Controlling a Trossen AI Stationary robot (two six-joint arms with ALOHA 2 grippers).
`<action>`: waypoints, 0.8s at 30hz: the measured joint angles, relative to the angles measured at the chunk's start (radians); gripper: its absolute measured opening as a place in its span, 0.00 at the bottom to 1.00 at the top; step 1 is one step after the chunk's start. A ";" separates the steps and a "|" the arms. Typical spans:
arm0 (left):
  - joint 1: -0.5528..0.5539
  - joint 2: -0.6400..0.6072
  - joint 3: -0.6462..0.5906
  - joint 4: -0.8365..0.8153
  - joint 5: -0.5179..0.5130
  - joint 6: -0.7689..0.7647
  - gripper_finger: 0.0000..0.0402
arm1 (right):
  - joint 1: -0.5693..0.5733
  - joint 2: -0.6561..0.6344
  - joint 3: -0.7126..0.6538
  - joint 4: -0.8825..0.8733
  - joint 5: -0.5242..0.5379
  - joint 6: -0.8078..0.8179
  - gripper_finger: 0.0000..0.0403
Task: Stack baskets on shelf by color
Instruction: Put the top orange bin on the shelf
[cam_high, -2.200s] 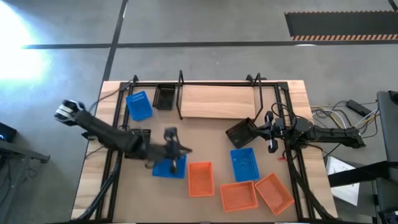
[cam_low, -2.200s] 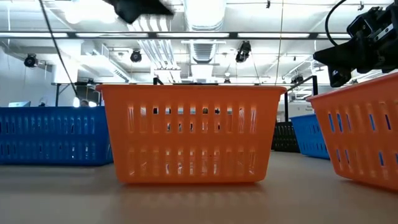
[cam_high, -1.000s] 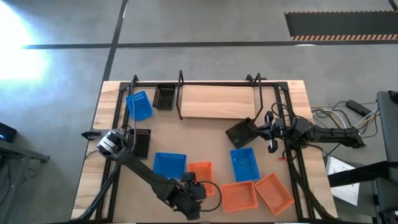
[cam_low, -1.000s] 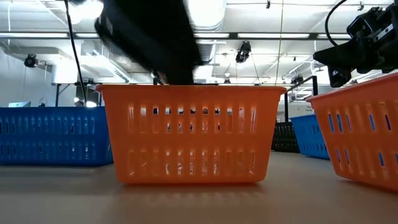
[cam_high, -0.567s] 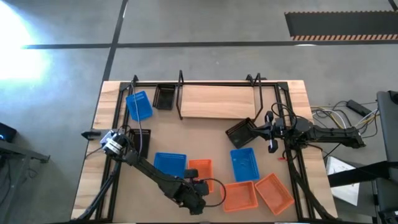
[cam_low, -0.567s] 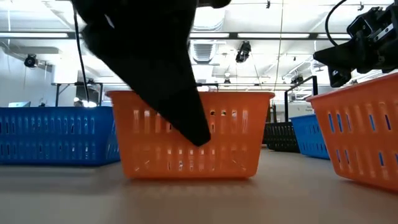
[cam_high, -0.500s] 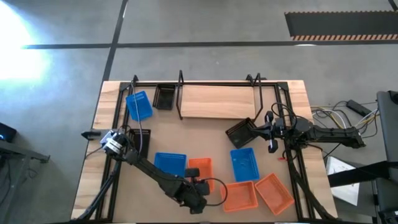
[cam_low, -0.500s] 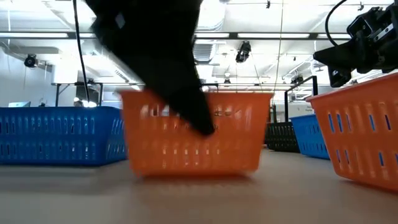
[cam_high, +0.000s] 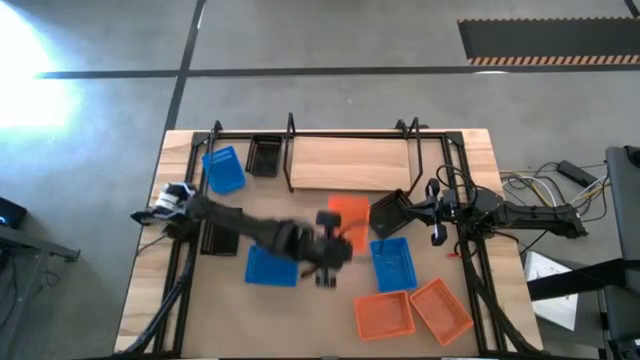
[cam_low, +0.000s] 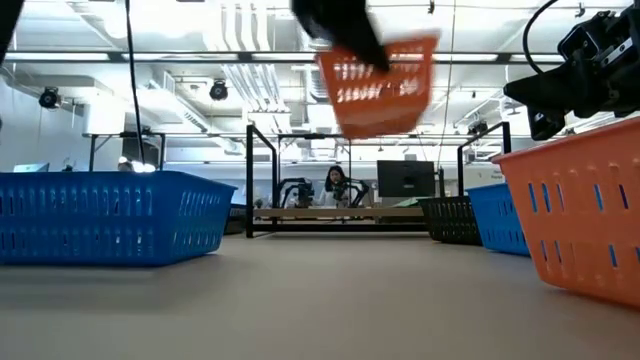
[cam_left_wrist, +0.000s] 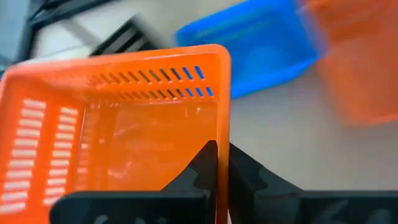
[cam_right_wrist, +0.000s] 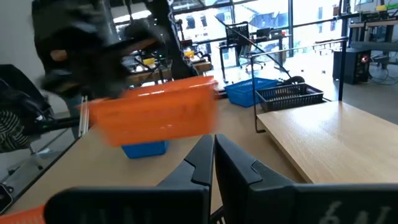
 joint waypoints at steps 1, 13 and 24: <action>0.038 -0.004 0.000 -0.016 0.001 0.040 0.00 | 0.000 0.000 0.000 0.000 0.000 0.000 0.02; 0.401 -0.055 -0.196 -0.061 0.101 0.220 0.00 | 0.000 0.000 0.000 -0.002 -0.001 0.000 0.02; 0.489 -0.142 -0.377 0.071 0.141 0.274 0.00 | 0.000 0.005 0.000 -0.003 -0.001 0.000 0.02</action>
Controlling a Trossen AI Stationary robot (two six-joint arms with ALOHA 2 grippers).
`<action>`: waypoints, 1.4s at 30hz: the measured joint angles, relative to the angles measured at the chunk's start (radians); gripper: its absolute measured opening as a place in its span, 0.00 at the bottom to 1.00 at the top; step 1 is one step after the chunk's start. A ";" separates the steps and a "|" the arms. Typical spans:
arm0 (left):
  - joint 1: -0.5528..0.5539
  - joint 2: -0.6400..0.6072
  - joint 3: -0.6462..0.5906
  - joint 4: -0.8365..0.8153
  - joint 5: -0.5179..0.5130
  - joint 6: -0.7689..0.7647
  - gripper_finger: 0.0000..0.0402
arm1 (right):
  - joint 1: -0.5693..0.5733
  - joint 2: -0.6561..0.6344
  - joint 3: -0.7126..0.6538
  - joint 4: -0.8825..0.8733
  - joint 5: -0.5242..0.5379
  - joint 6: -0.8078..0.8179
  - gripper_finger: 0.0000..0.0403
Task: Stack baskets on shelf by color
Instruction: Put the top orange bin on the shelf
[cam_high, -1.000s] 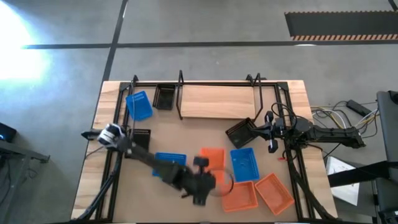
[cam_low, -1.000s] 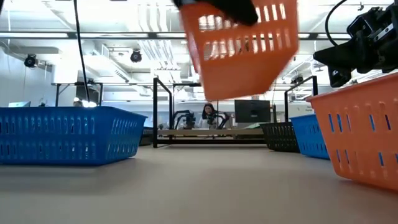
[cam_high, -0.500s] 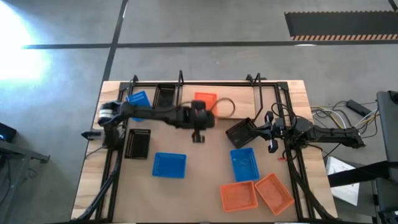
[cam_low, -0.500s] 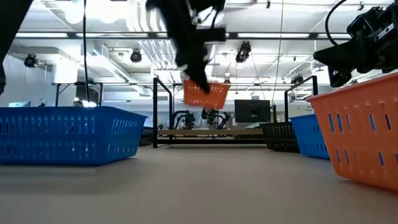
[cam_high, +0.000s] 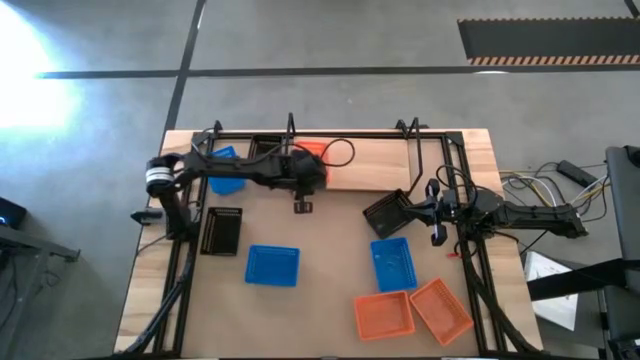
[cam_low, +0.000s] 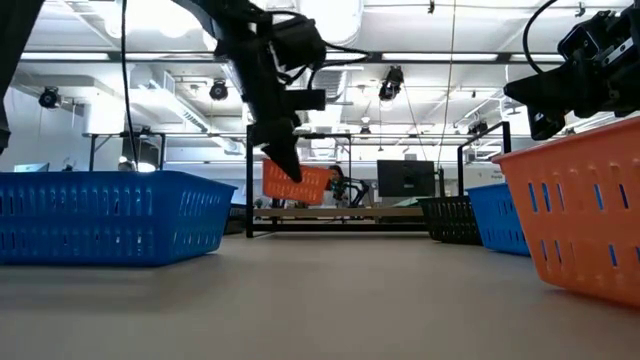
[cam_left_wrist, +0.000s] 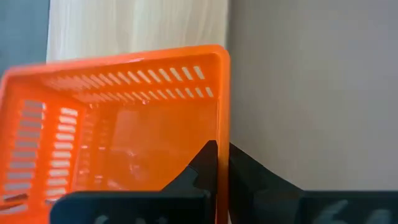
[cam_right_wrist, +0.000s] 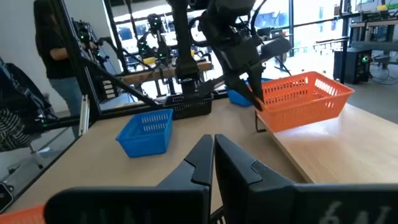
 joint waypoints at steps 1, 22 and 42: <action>0.006 -0.005 -0.010 0.001 0.000 0.000 0.00 | 0.000 0.000 0.000 0.000 0.000 0.000 0.02; 0.036 -0.033 -0.104 0.154 -0.002 0.082 0.11 | 0.000 0.001 0.000 -0.001 0.000 0.000 0.02; 0.036 -0.083 -0.109 0.155 -0.003 0.125 0.07 | 0.000 0.002 0.000 -0.001 0.000 0.000 0.02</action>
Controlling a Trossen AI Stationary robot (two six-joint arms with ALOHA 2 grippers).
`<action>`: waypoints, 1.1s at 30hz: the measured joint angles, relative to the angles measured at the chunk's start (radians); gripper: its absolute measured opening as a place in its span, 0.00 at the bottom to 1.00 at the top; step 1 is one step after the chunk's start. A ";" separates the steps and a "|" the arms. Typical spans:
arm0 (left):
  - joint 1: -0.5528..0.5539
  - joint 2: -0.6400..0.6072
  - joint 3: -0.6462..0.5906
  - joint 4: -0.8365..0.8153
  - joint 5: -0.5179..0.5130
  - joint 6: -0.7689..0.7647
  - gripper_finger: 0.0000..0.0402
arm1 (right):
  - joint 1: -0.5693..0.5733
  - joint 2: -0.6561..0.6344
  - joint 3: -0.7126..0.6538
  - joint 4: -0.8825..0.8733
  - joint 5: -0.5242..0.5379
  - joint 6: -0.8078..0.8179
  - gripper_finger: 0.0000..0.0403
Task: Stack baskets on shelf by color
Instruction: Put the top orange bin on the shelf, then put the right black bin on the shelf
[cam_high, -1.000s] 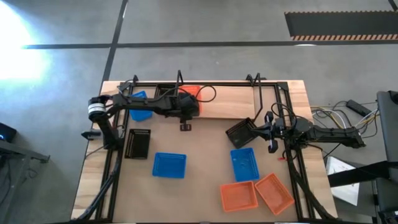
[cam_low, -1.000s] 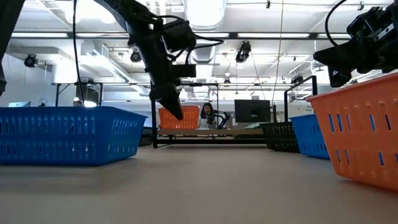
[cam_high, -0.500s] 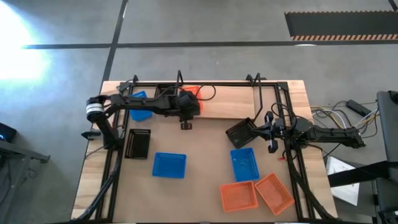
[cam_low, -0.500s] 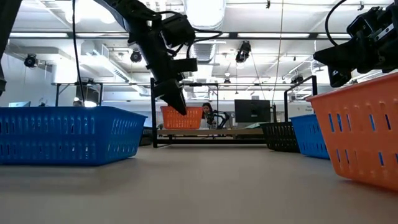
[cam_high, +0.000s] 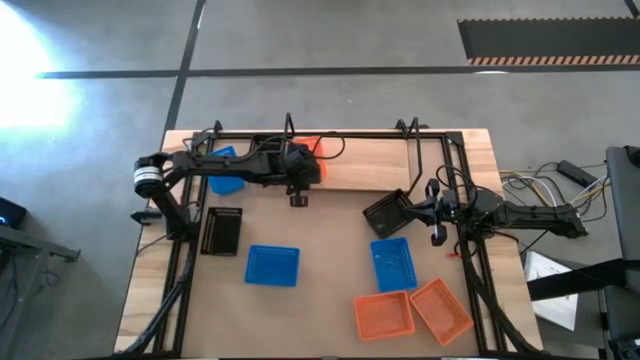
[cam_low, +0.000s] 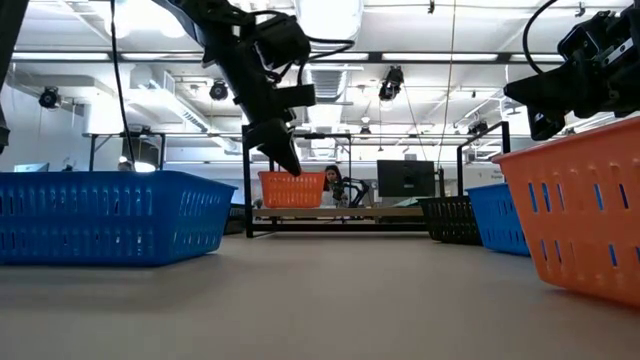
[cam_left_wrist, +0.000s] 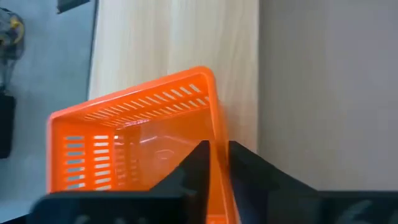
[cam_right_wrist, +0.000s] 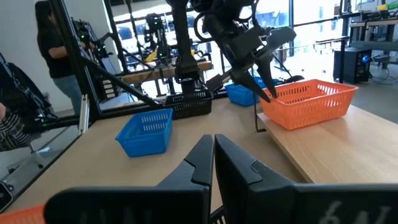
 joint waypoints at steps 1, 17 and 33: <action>0.000 0.000 -0.001 -0.001 0.000 0.002 0.04 | 0.000 0.000 0.000 0.000 0.000 0.000 0.02; -0.001 0.000 0.002 0.001 -0.001 0.100 0.00 | 0.000 0.000 0.000 0.000 0.000 0.000 0.02; -0.017 -0.058 0.006 -0.008 -0.051 0.073 0.31 | 0.000 0.000 0.000 0.000 0.000 0.000 0.02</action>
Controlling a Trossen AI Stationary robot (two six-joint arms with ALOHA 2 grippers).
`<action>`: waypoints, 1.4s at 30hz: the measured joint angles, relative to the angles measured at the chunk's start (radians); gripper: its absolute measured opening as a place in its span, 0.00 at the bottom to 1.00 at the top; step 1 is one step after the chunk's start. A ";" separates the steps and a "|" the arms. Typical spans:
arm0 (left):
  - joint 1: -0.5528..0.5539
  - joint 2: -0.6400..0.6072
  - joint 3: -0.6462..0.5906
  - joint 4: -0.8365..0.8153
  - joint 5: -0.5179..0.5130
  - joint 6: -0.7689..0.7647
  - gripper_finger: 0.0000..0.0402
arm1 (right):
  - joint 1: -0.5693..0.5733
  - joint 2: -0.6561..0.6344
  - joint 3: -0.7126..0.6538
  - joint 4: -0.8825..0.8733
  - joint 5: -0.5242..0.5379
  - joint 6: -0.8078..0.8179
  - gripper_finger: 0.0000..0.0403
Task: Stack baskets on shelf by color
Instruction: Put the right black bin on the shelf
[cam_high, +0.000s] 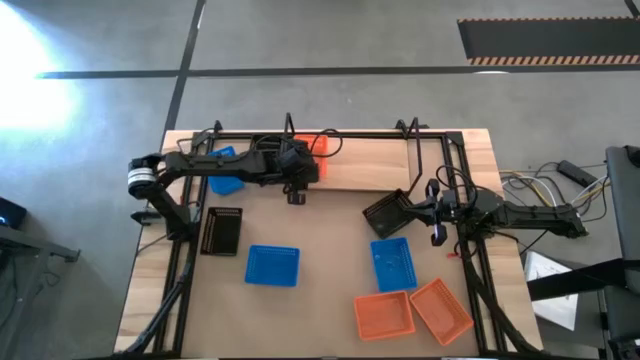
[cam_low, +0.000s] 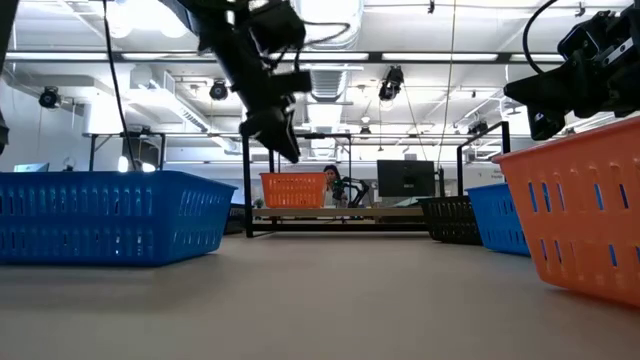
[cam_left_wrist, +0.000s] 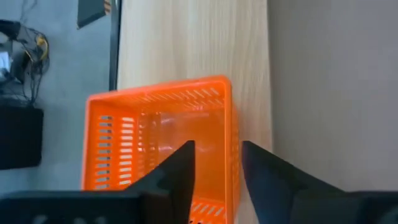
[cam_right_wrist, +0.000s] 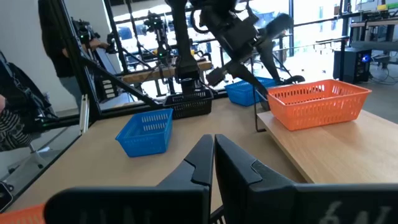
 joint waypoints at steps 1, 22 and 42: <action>-0.009 -0.014 0.000 0.003 0.000 0.000 0.33 | 0.000 0.000 0.000 0.000 0.000 0.000 0.02; -0.353 0.255 0.139 0.444 0.042 -0.158 0.39 | 0.000 0.000 0.000 0.000 0.000 0.000 0.02; -0.281 0.690 0.691 -0.023 0.054 0.134 0.38 | 0.000 0.000 0.000 0.000 0.000 0.000 0.02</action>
